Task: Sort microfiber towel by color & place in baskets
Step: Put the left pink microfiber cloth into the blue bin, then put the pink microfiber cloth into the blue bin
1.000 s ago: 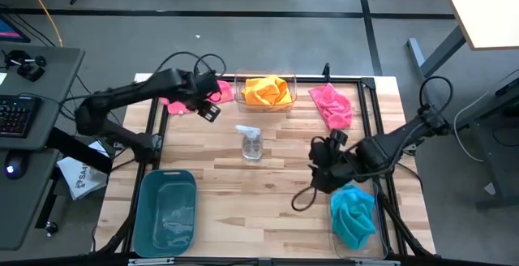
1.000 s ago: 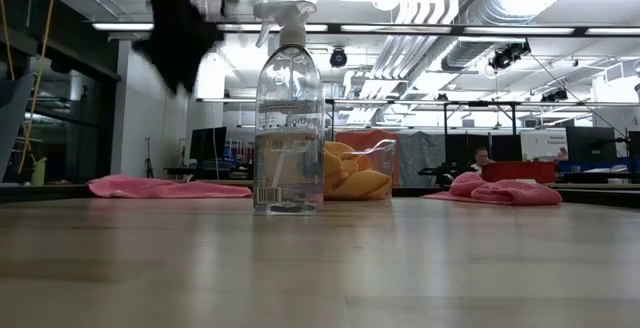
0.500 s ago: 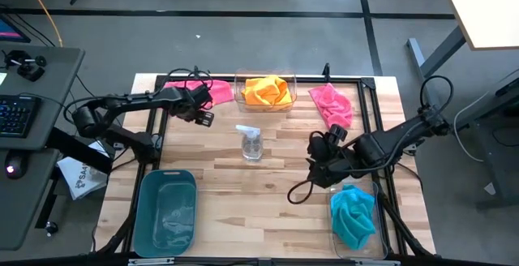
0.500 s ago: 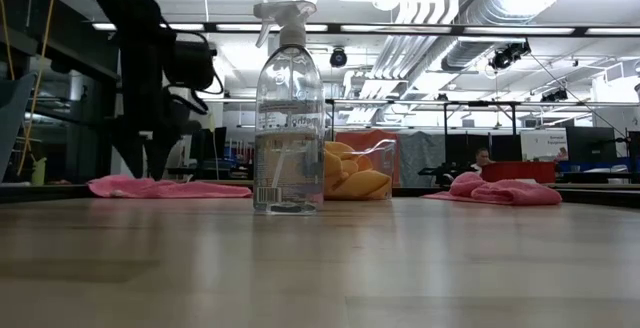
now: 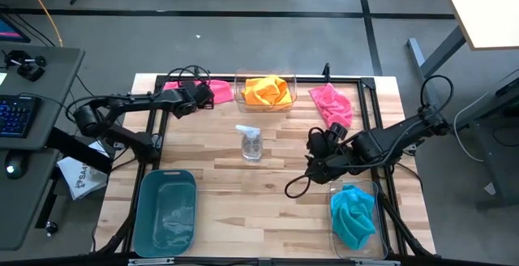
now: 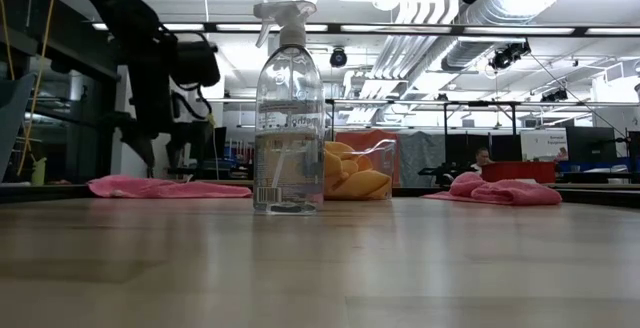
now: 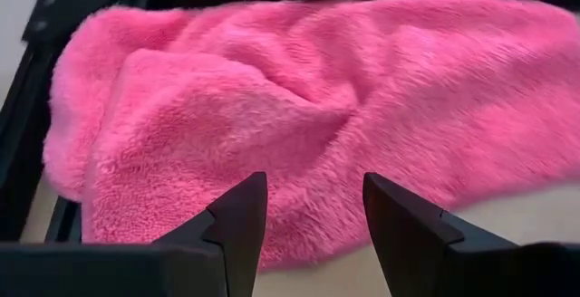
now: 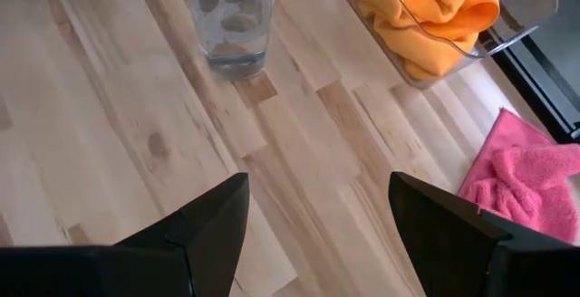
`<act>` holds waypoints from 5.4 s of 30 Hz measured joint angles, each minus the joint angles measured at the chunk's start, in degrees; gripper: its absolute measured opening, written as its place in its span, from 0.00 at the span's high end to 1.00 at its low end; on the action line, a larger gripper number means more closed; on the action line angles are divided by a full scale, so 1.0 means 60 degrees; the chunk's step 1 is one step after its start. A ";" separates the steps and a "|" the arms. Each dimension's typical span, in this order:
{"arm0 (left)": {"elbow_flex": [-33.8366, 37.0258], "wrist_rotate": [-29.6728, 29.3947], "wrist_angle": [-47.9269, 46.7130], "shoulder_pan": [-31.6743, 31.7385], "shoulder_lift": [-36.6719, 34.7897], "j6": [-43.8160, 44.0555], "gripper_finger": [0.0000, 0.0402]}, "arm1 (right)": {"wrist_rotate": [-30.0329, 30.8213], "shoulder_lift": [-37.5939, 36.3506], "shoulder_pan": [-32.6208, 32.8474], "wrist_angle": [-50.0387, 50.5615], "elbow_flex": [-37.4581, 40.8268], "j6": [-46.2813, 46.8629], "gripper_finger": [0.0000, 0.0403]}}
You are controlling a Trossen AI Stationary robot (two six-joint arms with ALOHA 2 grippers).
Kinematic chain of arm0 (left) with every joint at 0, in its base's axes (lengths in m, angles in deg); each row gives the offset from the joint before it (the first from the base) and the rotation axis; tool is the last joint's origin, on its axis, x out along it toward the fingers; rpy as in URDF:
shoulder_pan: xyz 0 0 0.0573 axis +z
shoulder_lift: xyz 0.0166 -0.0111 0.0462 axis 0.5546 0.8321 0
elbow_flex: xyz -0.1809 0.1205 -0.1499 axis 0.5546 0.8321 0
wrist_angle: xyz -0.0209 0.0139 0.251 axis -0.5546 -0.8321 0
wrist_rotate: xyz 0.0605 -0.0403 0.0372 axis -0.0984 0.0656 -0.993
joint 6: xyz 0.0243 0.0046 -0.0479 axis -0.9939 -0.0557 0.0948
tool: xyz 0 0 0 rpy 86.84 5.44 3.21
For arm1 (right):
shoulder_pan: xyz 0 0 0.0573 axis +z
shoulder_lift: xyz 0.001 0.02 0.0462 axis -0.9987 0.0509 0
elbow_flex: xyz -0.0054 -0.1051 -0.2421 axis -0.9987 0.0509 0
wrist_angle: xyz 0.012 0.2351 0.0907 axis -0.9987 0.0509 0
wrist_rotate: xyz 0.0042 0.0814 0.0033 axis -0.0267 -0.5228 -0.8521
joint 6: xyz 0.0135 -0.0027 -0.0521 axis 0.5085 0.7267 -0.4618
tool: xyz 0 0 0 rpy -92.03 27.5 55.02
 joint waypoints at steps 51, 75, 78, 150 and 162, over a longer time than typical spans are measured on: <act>-0.2177 0.2712 -0.3829 -0.4787 -0.3616 0.0514 1.00 | 0.0009 0.0000 0.0765 -0.0444 0.0004 -0.0724 0.35; -0.6947 0.5041 -0.5068 -1.3078 -0.3299 0.3750 1.00 | 0.1464 0.0000 0.0441 -0.0466 0.0004 -0.0727 0.35; -0.6943 0.5276 -0.5837 -1.4140 -0.2764 0.5191 1.00 | 0.1551 0.0003 0.0441 -0.0470 0.0004 -0.0707 0.35; -0.4495 0.6795 -0.7813 -1.4409 -0.1576 0.6807 0.70 | 0.1012 0.0004 -0.0062 -0.0609 0.0004 -0.0742 0.35; -0.5071 0.2736 -0.6154 -1.2868 -0.3177 0.3370 0.51 | 0.0795 -0.0293 -0.1077 -0.1150 0.0004 0.1999 0.35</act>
